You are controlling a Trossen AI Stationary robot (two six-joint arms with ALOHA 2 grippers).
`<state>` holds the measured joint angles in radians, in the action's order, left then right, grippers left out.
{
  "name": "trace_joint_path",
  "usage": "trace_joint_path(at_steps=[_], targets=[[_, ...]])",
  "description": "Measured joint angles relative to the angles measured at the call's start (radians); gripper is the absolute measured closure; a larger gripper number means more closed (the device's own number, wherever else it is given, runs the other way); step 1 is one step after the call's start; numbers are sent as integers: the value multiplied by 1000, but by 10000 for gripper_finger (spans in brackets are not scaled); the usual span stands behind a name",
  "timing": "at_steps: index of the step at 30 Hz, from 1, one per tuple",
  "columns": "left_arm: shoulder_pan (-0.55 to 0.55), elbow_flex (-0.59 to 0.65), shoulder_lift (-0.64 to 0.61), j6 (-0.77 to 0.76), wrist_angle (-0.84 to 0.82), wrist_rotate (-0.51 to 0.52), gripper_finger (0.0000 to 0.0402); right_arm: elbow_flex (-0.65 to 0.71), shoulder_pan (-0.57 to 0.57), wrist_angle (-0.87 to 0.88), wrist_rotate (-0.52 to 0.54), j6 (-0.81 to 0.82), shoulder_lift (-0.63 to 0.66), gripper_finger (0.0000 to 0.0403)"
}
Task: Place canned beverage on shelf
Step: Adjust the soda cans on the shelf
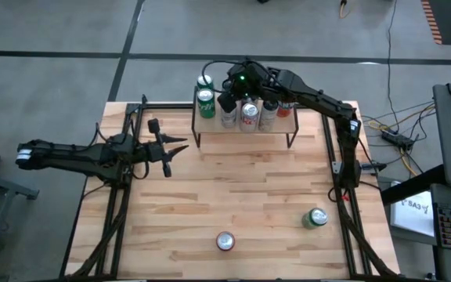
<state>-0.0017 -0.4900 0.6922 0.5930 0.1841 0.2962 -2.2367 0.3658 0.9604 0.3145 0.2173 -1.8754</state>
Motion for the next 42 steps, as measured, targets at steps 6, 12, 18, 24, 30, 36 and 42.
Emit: trace_joint_path(at_steps=[6,12,18,24,30,36,42], targets=[[0,0,0,0,0,0,324,-46,-49,13,0,0,3,394],[0,0,0,-4,1,0,324,-57,-122,92,0,50,4,394],[0,0,0,-8,3,0,324,-46,-158,127,83,72,-2,394],[0,0,0,-8,3,0,324,-41,-156,149,124,72,-7,394],[0,0,0,-8,3,0,324,-32,-157,151,124,72,-7,394],[-1,0,0,-8,3,0,324,-32,-157,165,124,72,-7,394],[-1,0,0,-8,3,0,324,-32,-157,173,124,72,-7,394]])
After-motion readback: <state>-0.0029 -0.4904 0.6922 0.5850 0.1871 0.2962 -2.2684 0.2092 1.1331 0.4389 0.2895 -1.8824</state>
